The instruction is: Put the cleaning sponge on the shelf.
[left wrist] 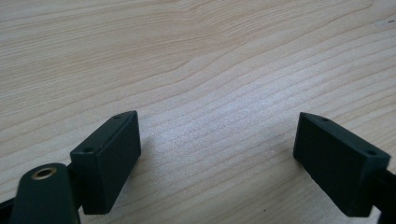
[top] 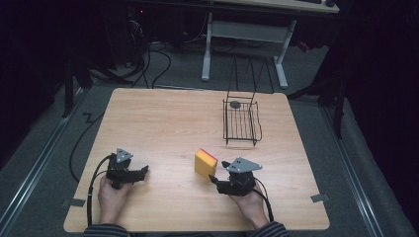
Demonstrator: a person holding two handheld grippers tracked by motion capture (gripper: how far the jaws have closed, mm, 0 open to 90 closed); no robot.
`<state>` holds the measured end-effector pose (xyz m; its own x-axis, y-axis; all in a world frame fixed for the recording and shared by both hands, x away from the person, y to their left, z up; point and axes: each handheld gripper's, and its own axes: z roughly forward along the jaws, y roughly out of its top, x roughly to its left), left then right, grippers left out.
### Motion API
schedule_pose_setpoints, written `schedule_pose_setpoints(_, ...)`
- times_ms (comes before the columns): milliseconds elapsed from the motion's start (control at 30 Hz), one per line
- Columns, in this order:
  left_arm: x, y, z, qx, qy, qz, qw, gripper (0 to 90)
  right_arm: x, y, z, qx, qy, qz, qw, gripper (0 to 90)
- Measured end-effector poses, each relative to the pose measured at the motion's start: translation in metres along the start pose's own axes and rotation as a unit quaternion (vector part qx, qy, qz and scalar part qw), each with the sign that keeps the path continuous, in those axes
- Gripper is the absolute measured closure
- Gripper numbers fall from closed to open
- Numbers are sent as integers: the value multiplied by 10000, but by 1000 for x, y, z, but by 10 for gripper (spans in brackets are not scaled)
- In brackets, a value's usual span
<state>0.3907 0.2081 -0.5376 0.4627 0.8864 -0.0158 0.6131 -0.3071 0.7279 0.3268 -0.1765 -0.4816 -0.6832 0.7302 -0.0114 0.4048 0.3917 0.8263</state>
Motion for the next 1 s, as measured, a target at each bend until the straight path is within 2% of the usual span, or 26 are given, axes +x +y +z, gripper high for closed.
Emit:
schedule_pose_setpoints(733,0,0,0,8,-3,5,10000,155,-1,6,34,128,147,164,9997,355)
schedule_pose_setpoints(1000,0,0,0,8,-2,8,10000,155,-3,5,45,209,126,213,9995,378)
